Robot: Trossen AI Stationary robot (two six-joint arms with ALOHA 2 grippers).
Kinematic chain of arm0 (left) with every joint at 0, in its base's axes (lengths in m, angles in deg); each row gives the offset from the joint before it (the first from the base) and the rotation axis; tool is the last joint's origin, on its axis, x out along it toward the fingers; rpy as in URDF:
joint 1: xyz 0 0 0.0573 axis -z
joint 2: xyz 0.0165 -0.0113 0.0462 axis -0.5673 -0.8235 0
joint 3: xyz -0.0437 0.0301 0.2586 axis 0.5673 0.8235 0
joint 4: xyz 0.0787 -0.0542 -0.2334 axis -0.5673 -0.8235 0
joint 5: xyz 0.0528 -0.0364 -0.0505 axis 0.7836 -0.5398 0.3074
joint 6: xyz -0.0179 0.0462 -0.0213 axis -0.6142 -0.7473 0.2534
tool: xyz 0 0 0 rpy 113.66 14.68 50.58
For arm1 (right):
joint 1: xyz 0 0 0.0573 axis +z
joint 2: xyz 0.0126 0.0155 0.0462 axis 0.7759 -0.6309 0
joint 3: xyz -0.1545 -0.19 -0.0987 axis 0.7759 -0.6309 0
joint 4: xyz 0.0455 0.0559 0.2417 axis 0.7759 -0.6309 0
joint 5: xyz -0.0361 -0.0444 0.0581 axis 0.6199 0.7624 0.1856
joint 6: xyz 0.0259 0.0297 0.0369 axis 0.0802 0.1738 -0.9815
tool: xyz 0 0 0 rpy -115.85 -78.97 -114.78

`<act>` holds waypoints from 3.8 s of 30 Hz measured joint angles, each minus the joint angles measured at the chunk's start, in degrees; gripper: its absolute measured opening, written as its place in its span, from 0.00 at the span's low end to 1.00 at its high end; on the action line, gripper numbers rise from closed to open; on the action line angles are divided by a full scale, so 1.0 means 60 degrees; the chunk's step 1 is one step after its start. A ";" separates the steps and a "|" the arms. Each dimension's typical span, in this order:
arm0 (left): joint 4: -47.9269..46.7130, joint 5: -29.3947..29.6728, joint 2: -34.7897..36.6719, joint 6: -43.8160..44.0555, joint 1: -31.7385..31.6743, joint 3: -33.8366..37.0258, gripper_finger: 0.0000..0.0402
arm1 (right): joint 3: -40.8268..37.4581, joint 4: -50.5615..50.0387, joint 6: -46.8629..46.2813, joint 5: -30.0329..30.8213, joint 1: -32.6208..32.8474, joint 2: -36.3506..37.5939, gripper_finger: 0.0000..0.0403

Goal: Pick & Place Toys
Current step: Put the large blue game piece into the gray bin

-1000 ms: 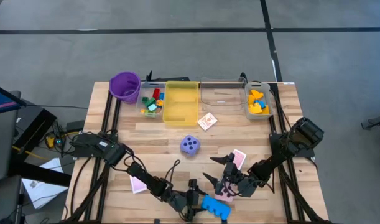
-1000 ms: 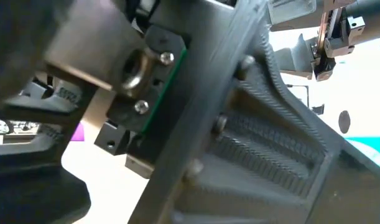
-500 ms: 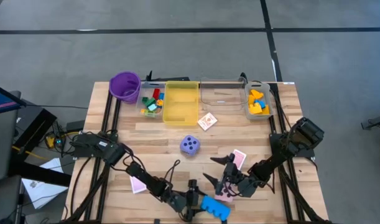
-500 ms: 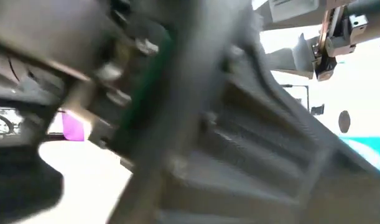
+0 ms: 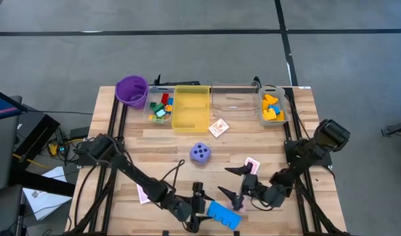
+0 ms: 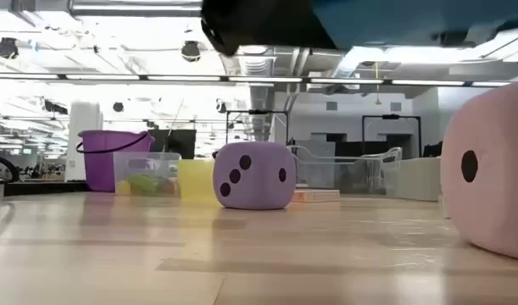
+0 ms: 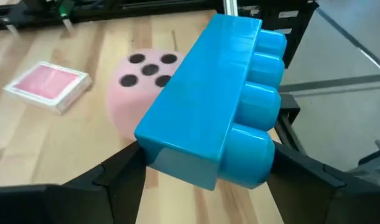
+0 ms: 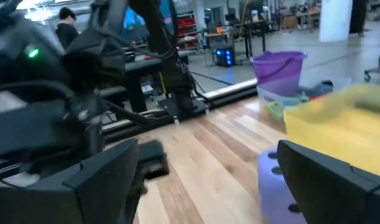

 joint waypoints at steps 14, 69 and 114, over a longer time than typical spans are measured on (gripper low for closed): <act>-0.2661 -0.0116 0.1938 0.1123 0.0000 0.0001 0.67 | 0.0000 0.0009 0.4858 -0.1132 -0.0234 0.0894 0.93; -0.0431 -0.0809 0.6026 0.4259 -0.1129 0.3596 0.68 | 0.1249 -0.2110 0.5946 -0.2766 -0.0800 0.0987 0.68; -0.5134 0.0779 0.6582 0.0712 -0.1256 0.3593 0.75 | 0.1151 -0.1671 0.4237 0.3956 -0.0667 0.1220 0.33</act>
